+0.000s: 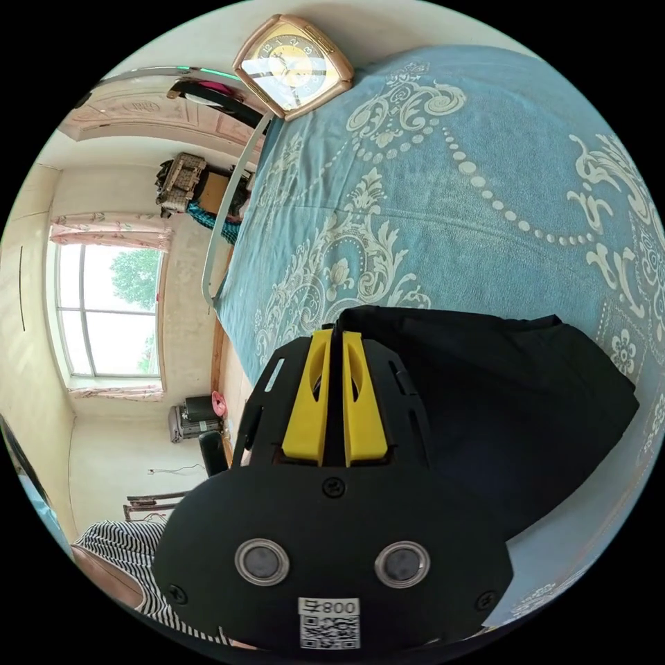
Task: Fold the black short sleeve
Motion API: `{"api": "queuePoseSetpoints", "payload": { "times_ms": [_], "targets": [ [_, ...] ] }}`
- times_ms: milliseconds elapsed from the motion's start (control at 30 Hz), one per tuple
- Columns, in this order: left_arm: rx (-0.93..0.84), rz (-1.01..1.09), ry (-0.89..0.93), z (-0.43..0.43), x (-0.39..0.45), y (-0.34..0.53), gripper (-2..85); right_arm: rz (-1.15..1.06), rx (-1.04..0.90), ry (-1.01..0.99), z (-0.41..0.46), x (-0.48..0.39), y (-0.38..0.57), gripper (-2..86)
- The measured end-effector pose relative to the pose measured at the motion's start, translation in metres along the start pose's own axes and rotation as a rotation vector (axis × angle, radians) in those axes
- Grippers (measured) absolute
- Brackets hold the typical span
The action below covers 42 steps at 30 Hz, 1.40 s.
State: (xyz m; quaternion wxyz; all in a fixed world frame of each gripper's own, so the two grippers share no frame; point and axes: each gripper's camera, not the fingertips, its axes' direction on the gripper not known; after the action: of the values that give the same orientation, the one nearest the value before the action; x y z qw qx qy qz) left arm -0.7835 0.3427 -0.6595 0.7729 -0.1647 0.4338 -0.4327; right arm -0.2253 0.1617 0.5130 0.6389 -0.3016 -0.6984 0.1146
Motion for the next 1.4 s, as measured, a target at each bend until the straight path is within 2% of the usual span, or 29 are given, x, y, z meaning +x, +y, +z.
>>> {"api": "queuePoseSetpoints", "payload": {
  "times_ms": [167,367,500,600,667,767,900,933,1067,1167,1267,1400],
  "targets": [
    [0.018,-0.04,0.055,-0.021,-0.015,-0.005,0.9,-0.079,0.017,-0.003,0.007,-0.018,-0.007,5.5],
    [0.022,-0.044,0.075,-0.039,-0.019,-0.009,0.9,-0.199,0.083,0.013,0.006,-0.041,0.003,3.1],
    [0.03,-0.043,0.057,-0.051,-0.016,-0.004,0.7,-0.244,-0.019,0.133,0.052,-0.049,0.001,1.2],
    [0.054,-0.018,0.022,-0.064,-0.007,0.005,0.4,-0.271,-0.09,0.313,0.092,-0.051,-0.006,0.4],
    [0.049,0.082,-0.041,-0.069,0.014,0.008,0.2,-0.307,-0.14,0.392,0.115,-0.052,-0.008,0.2],
    [-0.014,0.223,-0.1,-0.055,0.039,0.001,0.1,-0.381,-0.125,0.465,0.13,-0.06,-0.004,0.1],
    [-0.048,0.247,-0.249,-0.031,0.038,-0.01,0.1,-0.456,-0.044,0.528,0.143,-0.058,0.01,-0.1],
    [-0.082,0.222,-0.323,-0.022,0.031,-0.011,0.1,-0.453,-0.044,0.519,0.143,-0.055,0.011,0.0],
    [-0.067,0.228,-0.277,-0.022,0.035,-0.002,0.1,-0.376,-0.118,0.411,0.128,-0.039,0.005,0.3],
    [-0.07,0.305,-0.289,-0.018,0.05,0.006,0.1,-0.376,-0.054,0.343,0.088,-0.023,0.03,0.8],
    [-0.08,0.291,-0.31,-0.008,0.047,0.005,0.1,-0.28,-0.029,0.348,0.052,0.009,0.079,2.1],
    [-0.095,0.243,-0.324,0.003,0.035,0.005,0.1,-0.061,-0.081,0.233,0.033,0.066,0.158,4.8]
  ]
}}
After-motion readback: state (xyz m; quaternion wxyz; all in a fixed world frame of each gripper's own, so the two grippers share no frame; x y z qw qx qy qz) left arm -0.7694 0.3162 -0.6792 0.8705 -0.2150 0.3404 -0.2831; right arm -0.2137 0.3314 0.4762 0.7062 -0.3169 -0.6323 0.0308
